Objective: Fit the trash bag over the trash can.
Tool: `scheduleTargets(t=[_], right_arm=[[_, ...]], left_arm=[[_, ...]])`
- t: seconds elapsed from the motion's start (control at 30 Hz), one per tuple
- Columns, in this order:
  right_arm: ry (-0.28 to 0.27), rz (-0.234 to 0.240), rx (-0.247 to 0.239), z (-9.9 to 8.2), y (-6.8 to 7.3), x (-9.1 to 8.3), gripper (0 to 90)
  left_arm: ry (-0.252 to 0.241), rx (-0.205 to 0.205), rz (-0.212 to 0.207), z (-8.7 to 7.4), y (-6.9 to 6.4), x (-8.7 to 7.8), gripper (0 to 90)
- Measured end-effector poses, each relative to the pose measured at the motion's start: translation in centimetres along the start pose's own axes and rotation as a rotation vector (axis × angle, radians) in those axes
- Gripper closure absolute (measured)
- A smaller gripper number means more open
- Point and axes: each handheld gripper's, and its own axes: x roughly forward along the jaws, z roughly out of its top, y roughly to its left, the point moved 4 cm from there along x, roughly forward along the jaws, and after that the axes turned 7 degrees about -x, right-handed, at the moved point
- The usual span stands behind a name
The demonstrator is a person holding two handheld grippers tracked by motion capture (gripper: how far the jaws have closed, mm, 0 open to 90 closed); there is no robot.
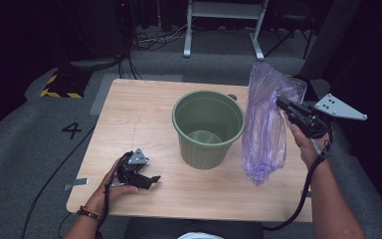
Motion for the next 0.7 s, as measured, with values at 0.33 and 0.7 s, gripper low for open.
scheduleTargets(t=[0.33, 0.7], right_arm=[[-0.063, -0.002, -0.014, 3.4, 0.0, -0.6, 90.0], [-0.097, 0.012, -0.023, 5.2, 0.4, 0.6, 90.0]], left_arm=[[0.007, 0.008, -0.004, 0.1, -0.3, 0.1, 16.6], [-0.19, 0.062, -0.037, 3.9, -2.6, -3.7, 17.6]])
